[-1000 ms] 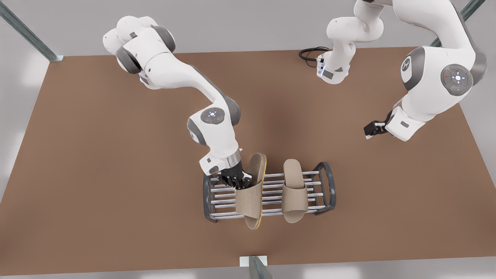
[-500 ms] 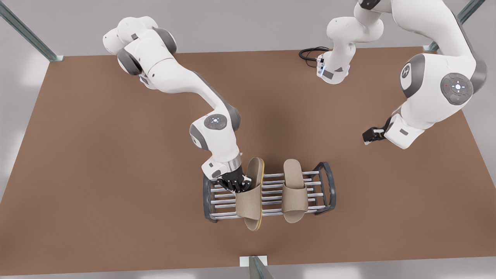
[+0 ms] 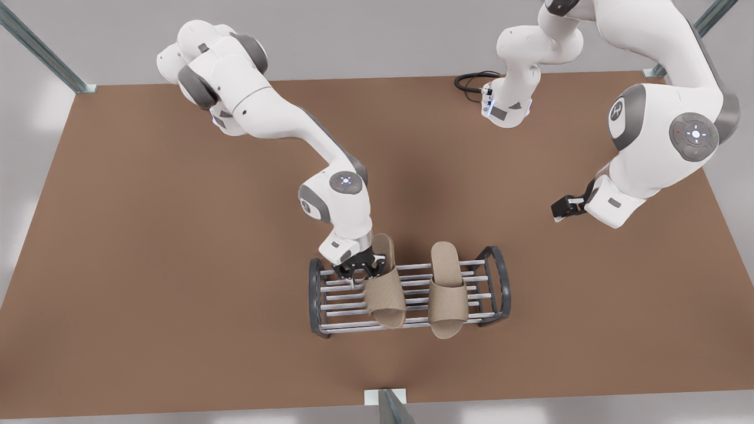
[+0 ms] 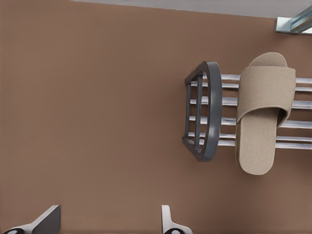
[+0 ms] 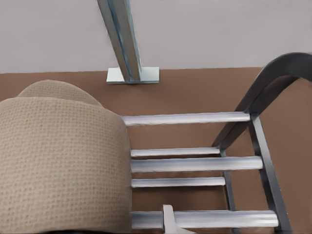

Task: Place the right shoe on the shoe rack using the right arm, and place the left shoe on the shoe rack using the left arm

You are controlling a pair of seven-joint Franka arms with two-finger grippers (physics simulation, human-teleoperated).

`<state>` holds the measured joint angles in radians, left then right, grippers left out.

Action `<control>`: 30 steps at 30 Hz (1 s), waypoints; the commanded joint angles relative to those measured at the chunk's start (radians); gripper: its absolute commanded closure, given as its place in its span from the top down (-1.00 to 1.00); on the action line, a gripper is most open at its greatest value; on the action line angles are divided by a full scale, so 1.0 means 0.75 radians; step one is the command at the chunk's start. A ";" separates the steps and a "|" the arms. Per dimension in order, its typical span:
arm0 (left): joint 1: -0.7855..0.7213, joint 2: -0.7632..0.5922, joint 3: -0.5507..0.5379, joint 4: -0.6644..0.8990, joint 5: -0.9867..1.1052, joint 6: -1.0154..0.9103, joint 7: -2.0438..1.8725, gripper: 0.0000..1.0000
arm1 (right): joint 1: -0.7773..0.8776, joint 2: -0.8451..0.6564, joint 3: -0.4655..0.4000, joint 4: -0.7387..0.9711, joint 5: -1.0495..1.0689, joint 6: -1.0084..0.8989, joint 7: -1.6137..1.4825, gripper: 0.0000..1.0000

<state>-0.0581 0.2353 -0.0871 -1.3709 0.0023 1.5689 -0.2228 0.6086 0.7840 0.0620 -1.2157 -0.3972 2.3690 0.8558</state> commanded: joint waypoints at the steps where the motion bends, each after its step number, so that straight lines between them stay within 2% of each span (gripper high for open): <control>1: 0.000 -0.001 0.000 -0.001 0.001 0.017 -0.012 1.00 | 0.003 -0.004 0.001 -0.005 -0.064 0.003 -0.088 1.00; 30: 0.000 0.018 -0.003 0.001 0.001 0.017 -0.012 1.00 | -0.006 -0.031 -0.017 0.099 -0.006 -0.068 0.070 1.00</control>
<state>-0.0585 0.2508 -0.0875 -1.3703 0.0024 1.5829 -0.2297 0.6030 0.7624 0.0481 -1.1429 -0.4100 2.3311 0.8702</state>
